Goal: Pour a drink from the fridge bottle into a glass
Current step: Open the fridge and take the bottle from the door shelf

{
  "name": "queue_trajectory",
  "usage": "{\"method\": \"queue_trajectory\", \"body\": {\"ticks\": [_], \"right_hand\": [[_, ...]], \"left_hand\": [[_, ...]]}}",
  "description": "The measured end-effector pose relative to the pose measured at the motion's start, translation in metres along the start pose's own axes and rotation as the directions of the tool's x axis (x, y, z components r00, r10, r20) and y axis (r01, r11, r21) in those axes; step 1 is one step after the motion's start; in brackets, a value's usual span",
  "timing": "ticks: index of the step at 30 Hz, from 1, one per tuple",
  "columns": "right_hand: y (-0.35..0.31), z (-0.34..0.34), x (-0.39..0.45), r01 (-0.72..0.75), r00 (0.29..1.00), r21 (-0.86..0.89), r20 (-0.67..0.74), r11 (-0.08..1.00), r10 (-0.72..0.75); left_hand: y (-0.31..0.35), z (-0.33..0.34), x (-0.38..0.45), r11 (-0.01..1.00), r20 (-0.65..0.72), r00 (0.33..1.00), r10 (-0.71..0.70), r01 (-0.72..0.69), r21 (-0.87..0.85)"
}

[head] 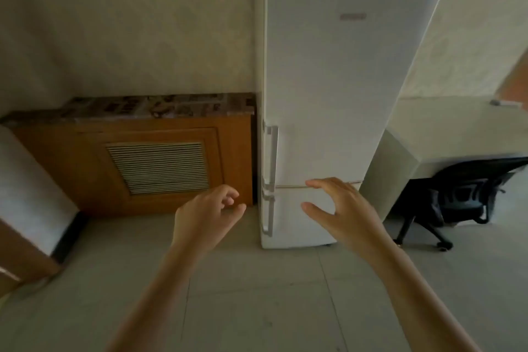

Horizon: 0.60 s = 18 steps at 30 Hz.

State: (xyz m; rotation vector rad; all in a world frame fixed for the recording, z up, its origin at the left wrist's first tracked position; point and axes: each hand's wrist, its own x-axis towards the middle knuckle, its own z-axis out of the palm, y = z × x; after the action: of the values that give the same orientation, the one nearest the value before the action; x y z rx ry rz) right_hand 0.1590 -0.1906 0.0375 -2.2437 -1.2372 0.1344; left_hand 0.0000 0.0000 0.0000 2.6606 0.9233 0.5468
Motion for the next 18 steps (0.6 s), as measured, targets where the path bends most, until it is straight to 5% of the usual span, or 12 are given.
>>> {"method": "queue_trajectory", "body": {"ticks": [10, 18], "right_hand": [[0.018, 0.070, 0.130, -0.086, 0.991, -0.012, 0.106, 0.996, 0.087], [0.054, 0.093, 0.224, -0.206, 0.974, 0.034, 0.098, 0.978, 0.202]], "left_hand": [[-0.068, 0.031, 0.118, 1.000, 0.090, 0.996, -0.019, 0.020, -0.009], [-0.064, 0.052, 0.232, 0.986, 0.102, 0.981, 0.164, -0.159, -0.057]]}}
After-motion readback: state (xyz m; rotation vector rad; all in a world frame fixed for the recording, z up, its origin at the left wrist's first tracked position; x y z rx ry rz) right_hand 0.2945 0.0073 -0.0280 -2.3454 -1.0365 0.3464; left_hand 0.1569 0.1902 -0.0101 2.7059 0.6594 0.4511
